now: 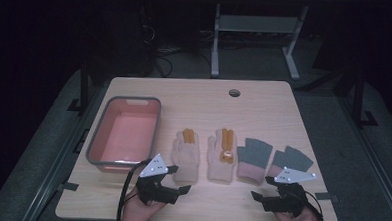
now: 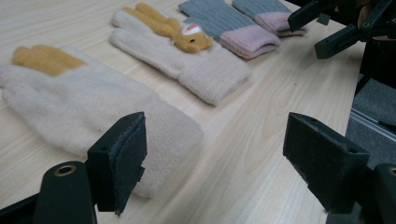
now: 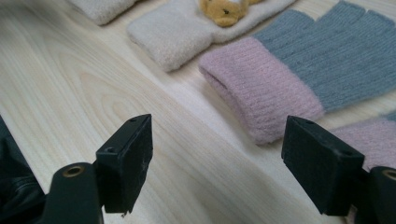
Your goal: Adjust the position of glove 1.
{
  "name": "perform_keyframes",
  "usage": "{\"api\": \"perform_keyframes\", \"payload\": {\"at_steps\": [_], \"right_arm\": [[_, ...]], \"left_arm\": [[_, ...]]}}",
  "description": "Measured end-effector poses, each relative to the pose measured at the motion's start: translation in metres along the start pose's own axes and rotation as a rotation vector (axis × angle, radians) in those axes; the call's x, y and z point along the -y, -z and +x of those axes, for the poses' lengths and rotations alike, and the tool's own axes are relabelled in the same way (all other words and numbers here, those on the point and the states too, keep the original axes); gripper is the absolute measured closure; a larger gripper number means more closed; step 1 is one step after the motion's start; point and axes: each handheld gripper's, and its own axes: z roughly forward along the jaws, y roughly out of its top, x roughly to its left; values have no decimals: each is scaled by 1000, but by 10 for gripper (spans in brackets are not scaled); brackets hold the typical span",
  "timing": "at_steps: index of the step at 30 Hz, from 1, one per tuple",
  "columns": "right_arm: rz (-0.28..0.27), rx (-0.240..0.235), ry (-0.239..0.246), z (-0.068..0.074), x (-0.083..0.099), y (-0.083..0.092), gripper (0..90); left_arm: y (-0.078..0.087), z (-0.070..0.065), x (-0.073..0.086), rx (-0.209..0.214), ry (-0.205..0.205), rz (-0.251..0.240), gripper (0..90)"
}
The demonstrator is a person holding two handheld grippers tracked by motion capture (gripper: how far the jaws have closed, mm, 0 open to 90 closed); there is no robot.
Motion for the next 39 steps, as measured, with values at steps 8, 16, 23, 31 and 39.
{"api": "perform_keyframes", "payload": {"at_steps": [8, 16, 23, 31, 39], "right_arm": [[-1, -8, -1, 1, -1, 2, 242], [17, -25, 44, 9, -14, 0, 225], [50, -74, 75, 13, -31, -3, 218], [110, -109, 91, 9, -51, -11, 214], [132, -131, 95, 4, -65, -15, 216]], "left_arm": [[0, -3, 0, 3, -13, 4, 215], [5, -3, 1, 2, -8, -17, 215], [8, -1, 0, -14, -6, -29, 215], [11, 5, -1, 1, 30, -38, 215], [13, 7, -1, -14, 26, -44, 215]]}}
